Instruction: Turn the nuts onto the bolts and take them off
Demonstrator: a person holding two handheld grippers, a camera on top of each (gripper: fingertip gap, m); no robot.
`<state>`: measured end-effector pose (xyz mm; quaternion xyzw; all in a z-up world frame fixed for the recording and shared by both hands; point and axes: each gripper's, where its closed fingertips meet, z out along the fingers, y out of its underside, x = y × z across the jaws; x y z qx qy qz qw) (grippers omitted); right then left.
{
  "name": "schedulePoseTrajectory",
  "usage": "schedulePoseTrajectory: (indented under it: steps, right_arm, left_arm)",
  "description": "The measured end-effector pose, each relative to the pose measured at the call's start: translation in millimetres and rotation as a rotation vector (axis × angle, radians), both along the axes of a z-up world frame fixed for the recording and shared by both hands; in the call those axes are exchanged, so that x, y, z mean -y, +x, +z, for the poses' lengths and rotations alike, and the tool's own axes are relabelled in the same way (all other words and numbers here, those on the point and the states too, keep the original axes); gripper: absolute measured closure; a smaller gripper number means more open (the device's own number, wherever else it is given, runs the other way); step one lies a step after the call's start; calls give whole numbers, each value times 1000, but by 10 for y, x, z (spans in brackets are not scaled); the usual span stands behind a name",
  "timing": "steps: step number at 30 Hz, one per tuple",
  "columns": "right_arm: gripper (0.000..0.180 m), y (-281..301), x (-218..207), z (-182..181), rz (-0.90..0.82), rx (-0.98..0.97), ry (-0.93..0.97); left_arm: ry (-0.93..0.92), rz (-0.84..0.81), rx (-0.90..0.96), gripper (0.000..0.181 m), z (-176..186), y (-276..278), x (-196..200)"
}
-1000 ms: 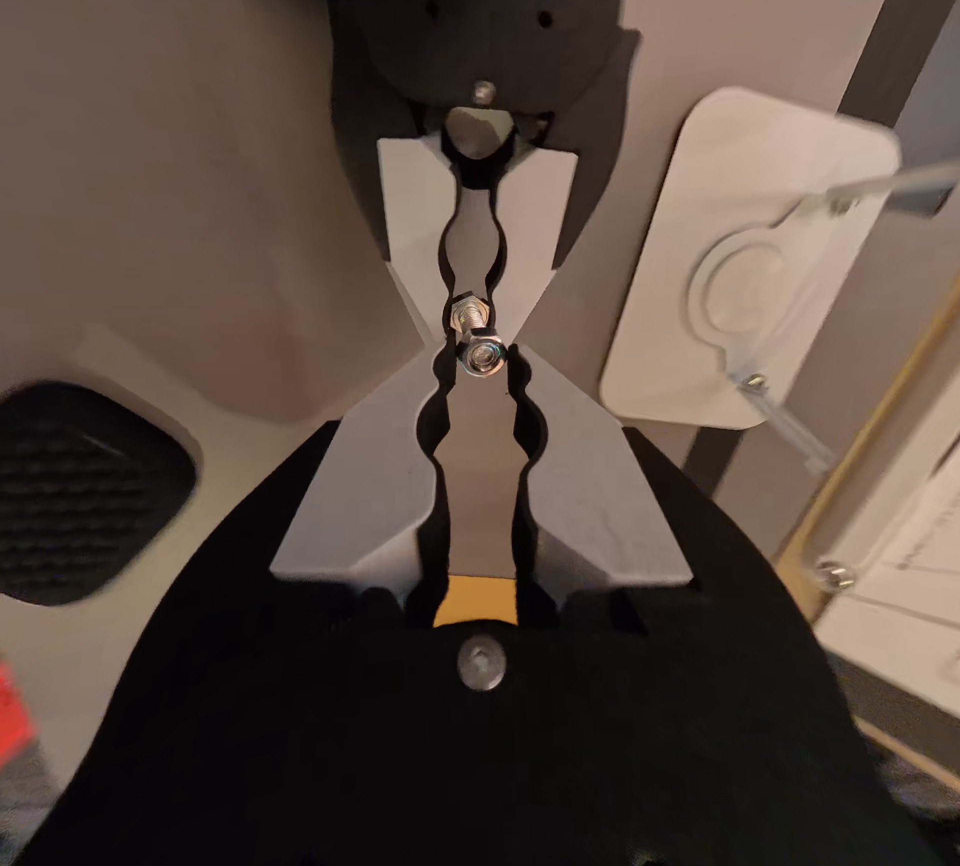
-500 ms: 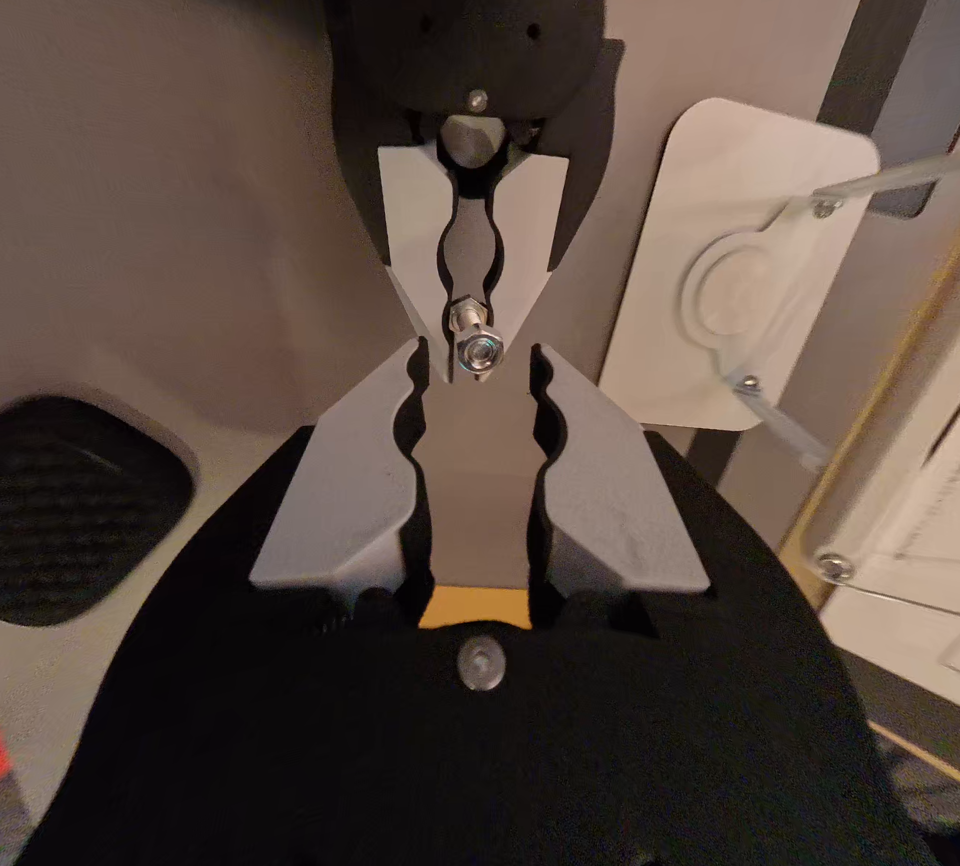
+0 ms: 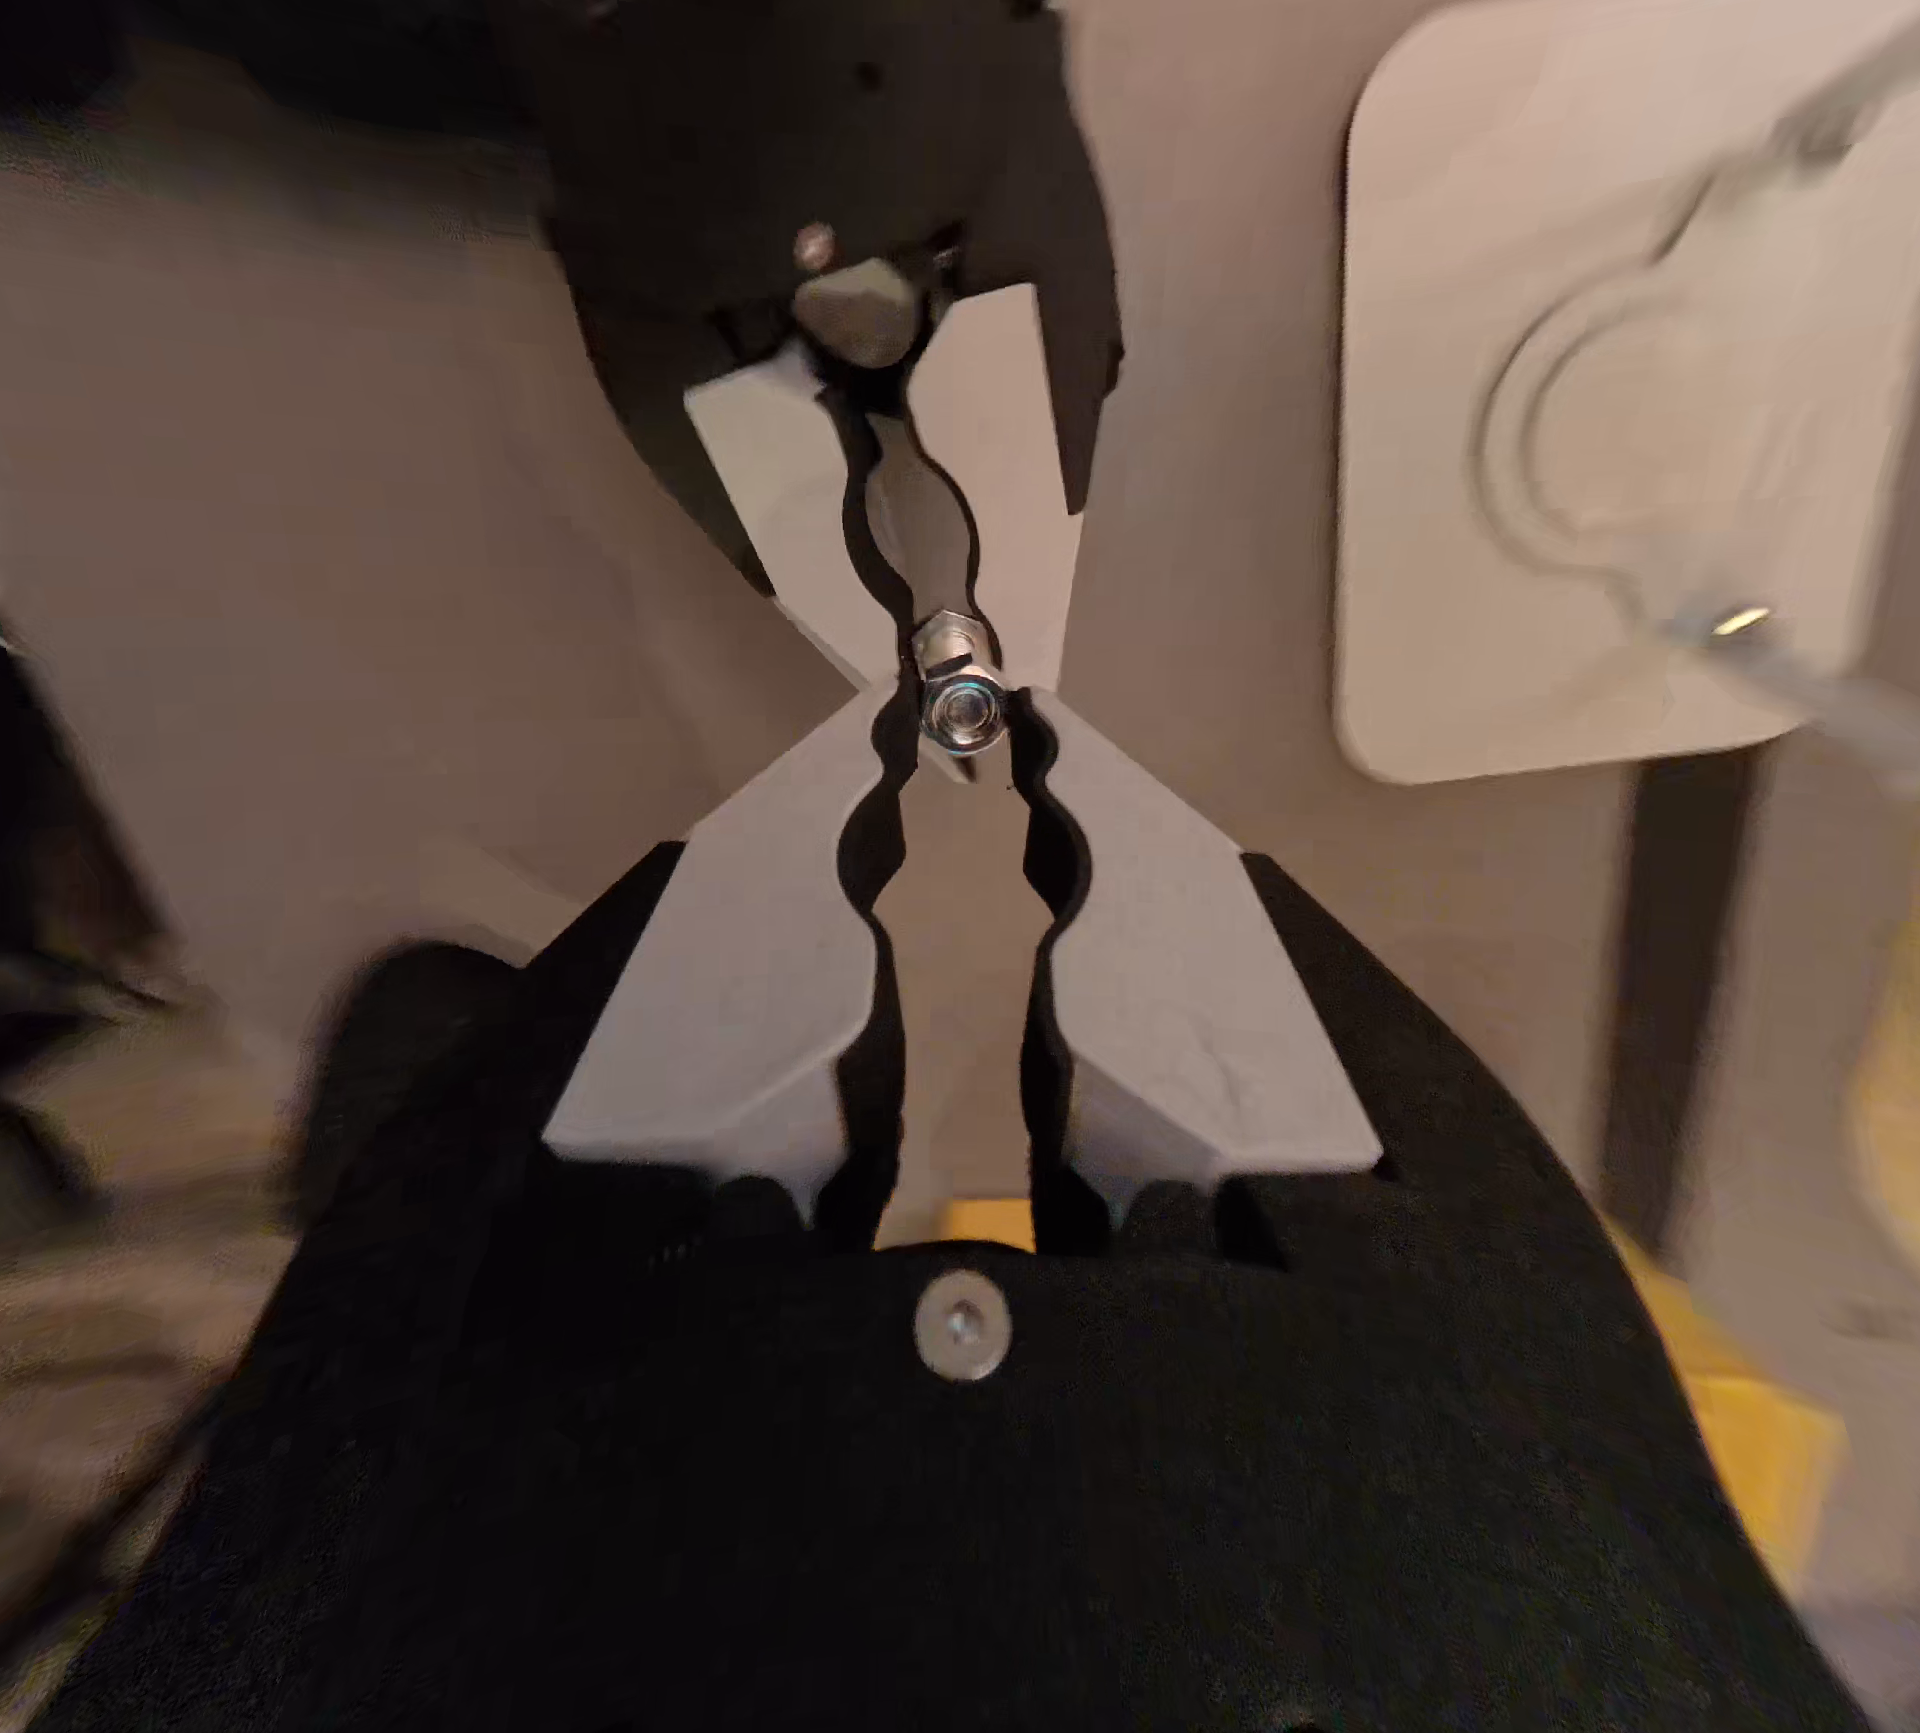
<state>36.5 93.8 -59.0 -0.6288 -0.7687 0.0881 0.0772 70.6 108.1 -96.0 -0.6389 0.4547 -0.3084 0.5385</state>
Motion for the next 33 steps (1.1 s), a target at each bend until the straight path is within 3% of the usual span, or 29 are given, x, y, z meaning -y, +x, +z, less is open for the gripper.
schedulePoseTrajectory:
  steps: [2,4,6,9,12,16,22,26,31,33]
  right_arm:
    - [164,-17,34,-9,-194,-19,-171]
    - [164,-3,36,-44,-267,-23,-265]
    - [137,33,48,-56,-242,-18,-268]
    - [137,-2,74,44,-84,-65,-155]
    - [144,5,-44,93,148,-42,99]
    - [152,-32,68,83,421,-46,209]
    - [164,26,-32,0,539,18,316]
    - [164,29,-30,2,412,11,235]
    - [164,26,27,-18,-130,-1,-118]
    - [151,59,36,-40,-203,1,-185]
  left_arm:
    - [1,-1,-7,171,-17,-5,1]
    - [-2,-1,-24,170,-54,10,1]
    - [-3,-4,-12,170,-38,16,5]
    - [-2,-2,6,170,8,-2,1]
    - [-5,0,6,170,-2,-12,-6]
    - [0,-2,2,171,0,0,4]
    - [2,-2,-1,171,-1,-2,5]
    - [3,-1,1,171,4,-4,3]
    - [1,2,-13,170,-32,-13,-5]
    - [0,1,-10,171,-29,-4,-2]
